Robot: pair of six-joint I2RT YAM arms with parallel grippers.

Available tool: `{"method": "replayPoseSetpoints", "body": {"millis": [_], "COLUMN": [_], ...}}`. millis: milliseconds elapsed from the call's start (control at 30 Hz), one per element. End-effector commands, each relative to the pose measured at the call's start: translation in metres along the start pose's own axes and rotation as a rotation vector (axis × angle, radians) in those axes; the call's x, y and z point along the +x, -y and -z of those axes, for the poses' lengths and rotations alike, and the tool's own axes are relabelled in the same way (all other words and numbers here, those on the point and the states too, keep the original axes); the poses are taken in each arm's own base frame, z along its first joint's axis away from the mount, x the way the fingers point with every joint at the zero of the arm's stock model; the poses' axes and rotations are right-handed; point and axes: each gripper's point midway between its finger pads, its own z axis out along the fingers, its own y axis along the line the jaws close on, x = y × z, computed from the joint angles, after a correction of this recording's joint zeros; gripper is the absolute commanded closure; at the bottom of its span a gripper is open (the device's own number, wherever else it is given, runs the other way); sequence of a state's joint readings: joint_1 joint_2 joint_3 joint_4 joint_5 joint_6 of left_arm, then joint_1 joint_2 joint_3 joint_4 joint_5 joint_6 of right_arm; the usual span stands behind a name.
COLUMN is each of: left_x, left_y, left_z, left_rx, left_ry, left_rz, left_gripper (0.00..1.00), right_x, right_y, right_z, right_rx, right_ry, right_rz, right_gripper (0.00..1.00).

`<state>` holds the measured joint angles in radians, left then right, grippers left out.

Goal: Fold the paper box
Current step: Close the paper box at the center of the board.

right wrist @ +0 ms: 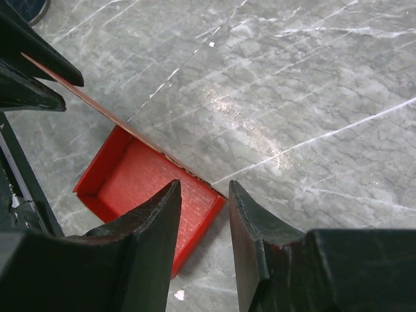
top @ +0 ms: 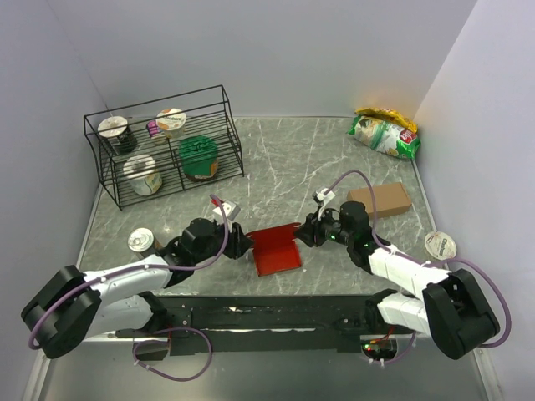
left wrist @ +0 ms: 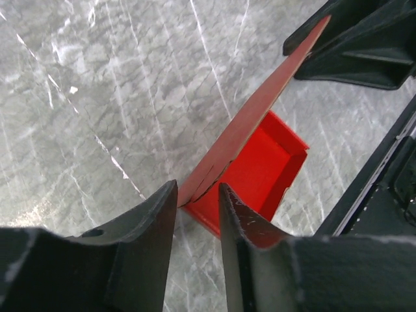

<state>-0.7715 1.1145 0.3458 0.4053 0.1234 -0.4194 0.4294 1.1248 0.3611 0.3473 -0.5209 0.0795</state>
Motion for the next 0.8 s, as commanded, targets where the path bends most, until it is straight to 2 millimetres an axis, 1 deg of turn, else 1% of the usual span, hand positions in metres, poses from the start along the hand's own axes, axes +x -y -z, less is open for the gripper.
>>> {"method": "replayPoseSetpoints", "body": {"millis": [0, 67, 100, 267, 400, 500, 667, 767], "left_x": [0.0, 0.0, 0.0, -0.002, 0.001, 0.001, -0.005, -0.006], "left_y": [-0.002, -0.002, -0.003, -0.002, -0.003, -0.006, -0.009, -0.007], "left_z": [-0.003, -0.004, -0.004, -0.006, -0.008, -0.01, -0.01, -0.011], "left_rx": [0.004, 0.002, -0.001, 0.003, 0.002, -0.013, -0.035, -0.035], "left_ry": [0.007, 0.006, 0.007, 0.013, -0.001, -0.006, 0.008, 0.006], "left_rz": [-0.022, -0.023, -0.025, -0.029, -0.035, -0.038, -0.058, -0.07], "left_gripper": [0.69, 0.73, 0.73, 0.76, 0.85, 0.89, 0.93, 0.95], "right_x": [-0.03, -0.029, -0.029, -0.027, -0.026, -0.027, -0.026, -0.027], "right_y": [-0.006, -0.007, -0.008, -0.009, -0.01, -0.011, -0.017, -0.022], "right_z": [-0.005, -0.007, -0.007, -0.01, -0.011, -0.011, -0.01, -0.008], "right_rx": [-0.039, -0.046, -0.05, -0.061, -0.066, -0.071, -0.089, -0.105], "right_ry": [0.071, 0.064, 0.06, 0.036, 0.03, 0.03, 0.034, 0.043], "right_rz": [0.064, 0.062, 0.061, 0.055, 0.053, 0.048, 0.049, 0.043], "right_gripper": [0.6, 0.62, 0.64, 0.69, 0.75, 0.76, 0.84, 0.87]}}
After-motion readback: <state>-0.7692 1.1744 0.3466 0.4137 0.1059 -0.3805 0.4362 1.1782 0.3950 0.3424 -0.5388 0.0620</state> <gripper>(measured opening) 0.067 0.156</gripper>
